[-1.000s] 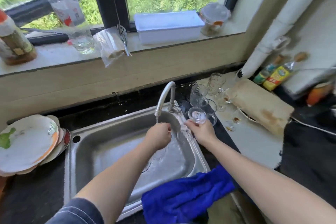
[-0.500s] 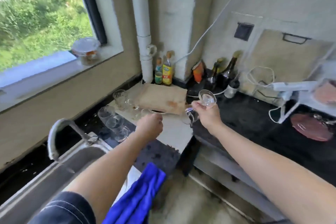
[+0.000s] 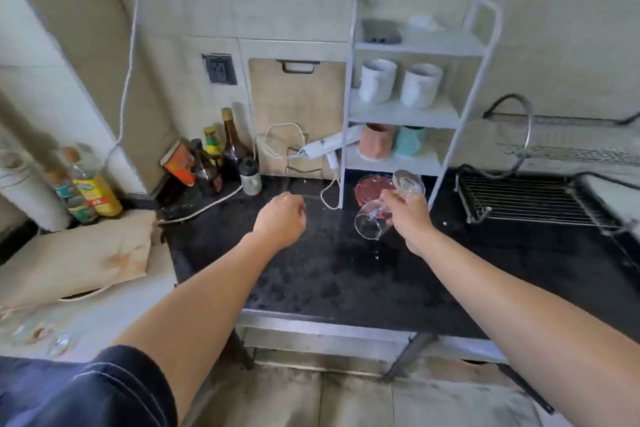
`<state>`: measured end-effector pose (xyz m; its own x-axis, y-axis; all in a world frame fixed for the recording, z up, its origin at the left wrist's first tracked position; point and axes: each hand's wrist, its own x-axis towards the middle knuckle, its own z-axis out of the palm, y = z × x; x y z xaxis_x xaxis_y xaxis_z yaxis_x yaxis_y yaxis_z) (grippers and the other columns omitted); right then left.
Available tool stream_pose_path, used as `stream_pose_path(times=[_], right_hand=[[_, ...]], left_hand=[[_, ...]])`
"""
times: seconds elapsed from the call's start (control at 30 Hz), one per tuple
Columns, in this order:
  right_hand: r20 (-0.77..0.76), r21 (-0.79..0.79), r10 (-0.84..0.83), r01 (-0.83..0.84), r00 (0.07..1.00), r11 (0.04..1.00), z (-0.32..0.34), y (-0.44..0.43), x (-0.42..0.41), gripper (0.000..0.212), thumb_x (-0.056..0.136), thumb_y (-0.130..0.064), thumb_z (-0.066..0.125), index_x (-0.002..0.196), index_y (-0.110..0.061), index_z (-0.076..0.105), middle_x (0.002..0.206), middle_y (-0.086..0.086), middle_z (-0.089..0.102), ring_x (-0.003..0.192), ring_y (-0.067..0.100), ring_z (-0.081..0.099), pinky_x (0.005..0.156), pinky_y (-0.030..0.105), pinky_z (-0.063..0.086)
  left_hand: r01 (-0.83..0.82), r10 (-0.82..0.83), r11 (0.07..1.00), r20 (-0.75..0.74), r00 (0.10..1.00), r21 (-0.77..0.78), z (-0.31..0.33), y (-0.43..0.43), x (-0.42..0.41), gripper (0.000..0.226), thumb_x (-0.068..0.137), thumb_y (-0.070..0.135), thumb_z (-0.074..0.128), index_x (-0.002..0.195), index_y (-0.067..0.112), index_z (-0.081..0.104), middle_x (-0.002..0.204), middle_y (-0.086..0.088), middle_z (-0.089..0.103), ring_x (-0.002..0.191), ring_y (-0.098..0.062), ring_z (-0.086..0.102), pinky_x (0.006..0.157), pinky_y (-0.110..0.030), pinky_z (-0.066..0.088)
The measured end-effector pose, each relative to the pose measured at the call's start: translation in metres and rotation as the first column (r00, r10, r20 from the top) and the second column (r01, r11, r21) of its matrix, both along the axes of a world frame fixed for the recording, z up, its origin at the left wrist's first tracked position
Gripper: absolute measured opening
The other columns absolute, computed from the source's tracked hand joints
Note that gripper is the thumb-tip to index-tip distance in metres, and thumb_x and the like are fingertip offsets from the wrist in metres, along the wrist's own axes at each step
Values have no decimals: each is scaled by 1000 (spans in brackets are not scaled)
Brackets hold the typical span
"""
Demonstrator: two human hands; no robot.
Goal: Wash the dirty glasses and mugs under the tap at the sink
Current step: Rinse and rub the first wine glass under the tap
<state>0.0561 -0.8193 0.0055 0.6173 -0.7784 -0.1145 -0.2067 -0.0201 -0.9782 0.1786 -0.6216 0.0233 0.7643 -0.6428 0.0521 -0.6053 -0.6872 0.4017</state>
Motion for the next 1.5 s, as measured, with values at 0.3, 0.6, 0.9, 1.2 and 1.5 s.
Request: stream_pose_path(times=[0.3, 0.6, 0.9, 1.2, 1.5], right_hand=[[-194, 143, -261, 290, 946, 946, -33, -154, -70, 9, 94, -16, 55, 88, -10, 59, 82, 2, 54, 62, 15, 50, 60, 24, 48], [-329, -29, -454, 471, 828, 881, -50, -270, -155, 15, 98, -16, 54, 89, -12, 64, 86, 2, 60, 72, 15, 56, 69, 36, 57], [-462, -269, -496, 417, 735, 868, -72, -416, -210, 31, 93, -23, 54, 64, -12, 56, 62, 3, 57, 57, 20, 53, 55, 33, 40], [-409, -225, -343, 271, 846, 936, -115, -582, -198, 35, 94, -30, 59, 69, -7, 70, 66, 9, 65, 65, 22, 59, 61, 33, 42], [-285, -324, -331, 234, 900, 916, -140, -668, -155, 36, 98, -22, 54, 75, 2, 67, 83, 25, 64, 83, 34, 60, 62, 30, 26]], left_hand=[[358, -357, 934, -86, 930, -4, -29, -183, -40, 19, 89, 15, 47, 91, 5, 64, 98, -13, 63, 92, -34, 59, 72, -36, 46], [598, -603, 797, -74, 794, -83, -15, -338, -80, 26, 93, 16, 46, 113, 11, 64, 111, -8, 58, 98, -29, 59, 86, -41, 49], [699, -657, 686, 241, 714, -203, 4, -489, -130, 29, 94, 16, 48, 117, 8, 63, 113, -8, 58, 105, -24, 54, 92, -39, 47], [355, -340, 935, 235, 911, -23, -34, -606, -152, 40, 99, 37, 40, 127, 12, 53, 128, -10, 53, 121, -28, 48, 104, -45, 38], [195, -206, 978, 383, 900, 67, -51, -615, -162, 36, 98, 28, 38, 90, 11, 69, 89, -4, 68, 81, -25, 63, 68, -40, 50]])
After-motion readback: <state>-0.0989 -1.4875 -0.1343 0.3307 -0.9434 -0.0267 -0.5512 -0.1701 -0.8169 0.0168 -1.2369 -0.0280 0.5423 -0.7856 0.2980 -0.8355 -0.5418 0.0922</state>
